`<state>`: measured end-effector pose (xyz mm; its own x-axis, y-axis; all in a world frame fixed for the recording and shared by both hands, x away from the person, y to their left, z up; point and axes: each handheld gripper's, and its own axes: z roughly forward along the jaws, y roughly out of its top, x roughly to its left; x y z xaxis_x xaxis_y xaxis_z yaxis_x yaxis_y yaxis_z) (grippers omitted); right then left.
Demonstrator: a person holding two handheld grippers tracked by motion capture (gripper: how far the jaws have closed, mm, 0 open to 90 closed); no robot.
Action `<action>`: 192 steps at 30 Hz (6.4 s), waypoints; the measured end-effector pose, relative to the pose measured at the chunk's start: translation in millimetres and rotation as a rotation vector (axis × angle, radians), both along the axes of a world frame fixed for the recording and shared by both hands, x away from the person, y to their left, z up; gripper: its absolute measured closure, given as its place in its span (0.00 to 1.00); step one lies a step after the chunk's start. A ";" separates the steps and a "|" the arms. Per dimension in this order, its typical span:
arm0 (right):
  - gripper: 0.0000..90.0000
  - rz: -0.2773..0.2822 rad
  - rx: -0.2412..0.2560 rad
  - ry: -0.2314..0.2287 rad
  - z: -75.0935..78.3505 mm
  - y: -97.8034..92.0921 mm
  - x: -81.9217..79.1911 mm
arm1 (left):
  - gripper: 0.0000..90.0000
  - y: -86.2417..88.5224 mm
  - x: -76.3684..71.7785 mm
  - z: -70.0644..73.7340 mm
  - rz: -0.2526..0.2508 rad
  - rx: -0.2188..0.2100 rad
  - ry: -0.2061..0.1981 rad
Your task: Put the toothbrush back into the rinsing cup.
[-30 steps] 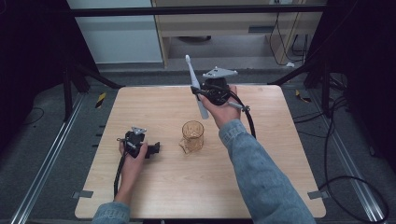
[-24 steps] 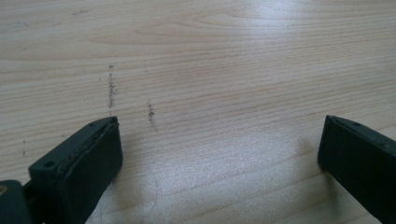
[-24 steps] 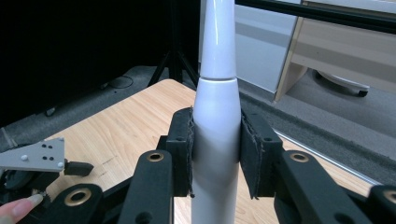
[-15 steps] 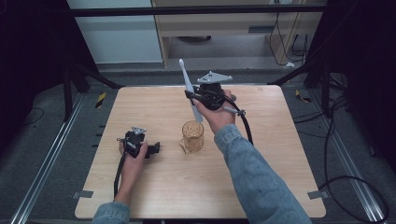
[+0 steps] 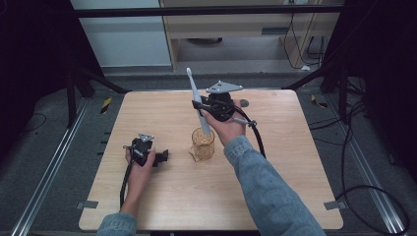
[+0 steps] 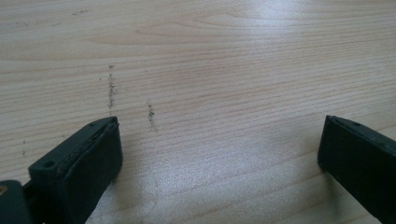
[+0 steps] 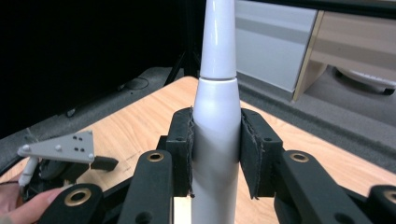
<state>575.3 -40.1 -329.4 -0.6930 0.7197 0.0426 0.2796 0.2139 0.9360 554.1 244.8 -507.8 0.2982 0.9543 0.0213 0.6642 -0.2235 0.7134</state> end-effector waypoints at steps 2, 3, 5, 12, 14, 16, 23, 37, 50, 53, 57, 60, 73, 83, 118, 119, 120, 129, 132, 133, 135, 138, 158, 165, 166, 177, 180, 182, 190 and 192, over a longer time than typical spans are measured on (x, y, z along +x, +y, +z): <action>0.75 0.001 -0.010 0.010 -6.3 1.4 -0.4 | 0.00 0.2 0.0 0.1 -0.002 0.002 0.002; 0.75 0.004 -0.010 0.014 -9.5 2.1 -0.7 | 0.00 0.2 0.0 0.1 -0.001 0.002 0.001; 0.75 0.006 -0.008 0.021 -14.7 2.9 -1.5 | 0.00 0.2 0.1 0.1 -0.002 0.003 0.002; 0.75 0.007 -0.001 0.032 -27.4 5.5 -2.9 | 0.00 0.2 0.1 0.1 -0.002 0.002 0.002; 0.75 0.005 -0.004 0.041 -33.1 5.7 -2.7 | 0.00 0.2 0.1 0.1 -0.002 0.003 0.002; 0.75 0.004 -0.006 0.047 -37.0 6.1 -2.5 | 0.00 0.2 0.1 0.1 -0.002 0.002 0.002; 0.75 0.004 -0.024 0.058 -48.8 6.3 -1.2 | 0.00 0.1 0.2 0.1 -0.001 0.002 0.002; 0.75 0.000 -0.038 0.077 -64.6 6.2 -1.8 | 0.00 0.1 0.2 0.1 -0.001 0.001 0.001; 0.75 -0.003 -0.049 0.093 -72.7 4.7 -3.1 | 0.00 0.1 0.3 0.1 -0.001 0.001 0.001; 0.74 -0.004 -0.048 0.099 -73.4 4.9 -3.1 | 0.00 0.1 0.3 0.1 -0.001 0.001 0.001; 0.74 -0.003 -0.054 0.097 -74.7 5.5 -2.8 | 0.00 0.1 0.4 0.1 -0.001 0.001 0.001; 0.74 0.000 -0.063 0.102 -76.5 6.1 -2.8 | 0.00 0.1 0.4 0.1 -0.001 0.001 0.001; 0.74 -0.001 -0.101 0.118 -84.5 6.2 -4.7 | 0.00 0.2 0.5 0.2 -0.002 0.002 0.002; 0.74 0.006 -0.123 0.127 -89.1 6.8 -7.3 | 0.00 0.2 0.6 0.2 -0.003 0.003 0.003; 0.74 0.019 -0.166 0.148 -87.7 17.6 2.3 | 0.00 0.2 0.9 0.3 -0.004 0.003 0.003; 0.74 0.019 -0.165 0.148 -87.7 17.6 2.3 | 0.00 0.2 0.9 0.3 -0.004 0.003 0.003; 0.74 0.020 -0.164 0.148 -87.8 17.6 2.3 | 0.00 0.2 0.9 0.3 -0.004 0.003 0.003; 0.73 0.023 -0.158 0.147 -86.4 17.3 1.8 | 0.00 0.2 0.9 0.3 -0.004 0.003 0.003; 0.73 0.024 -0.161 0.147 -85.8 16.6 1.7 | 0.00 0.1 0.9 0.3 -0.004 0.002 0.003; 0.72 0.024 -0.159 0.148 -85.7 16.5 1.6 | 0.00 0.2 0.9 0.3 -0.004 0.003 0.003; 0.72 0.025 -0.161 0.146 -85.4 15.9 1.5 | 0.00 0.2 0.9 0.3 -0.004 0.003 0.003; 0.71 0.025 -0.161 0.147 -84.7 15.2 1.0 | 0.00 0.2 0.9 0.3 -0.004 0.003 0.003; 0.65 0.024 -0.167 0.144 -80.4 10.1 -2.5 | 0.00 0.2 1.1 0.3 -0.005 0.003 0.003; 0.61 0.018 -0.170 0.140 -77.5 7.7 -4.4 | 0.00 0.2 1.1 0.3 -0.006 0.004 0.003; 0.61 0.017 -0.171 0.141 -77.0 7.4 -4.8 | 0.00 0.2 1.1 0.3 -0.006 0.004 0.003; 0.51 0.001 -0.175 0.139 -74.3 4.1 -5.8 | 0.00 0.2 1.1 0.3 -0.006 0.004 0.003; 0.48 -0.008 -0.171 0.143 -73.7 3.7 -6.0 | 0.00 0.2 1.1 0.3 -0.005 0.003 0.003; 0.47 -0.011 -0.170 0.140 -73.0 3.5 -6.3 | 0.00 0.2 1.1 0.3 -0.006 0.004 0.003; 0.42 -0.022 -0.164 0.135 -70.9 2.6 -6.6 | 0.00 0.2 1.1 0.3 -0.005 0.003 0.003; 0.39 -0.024 -0.156 0.138 -70.4 2.4 -6.7 | 0.00 0.2 1.1 0.3 -0.005 0.003 0.003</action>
<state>568.6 -37.7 -399.8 -0.6711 0.7410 0.0226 0.4098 0.3454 0.8443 555.2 245.0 -507.5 0.3035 0.9526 0.0233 0.6650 -0.2293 0.7108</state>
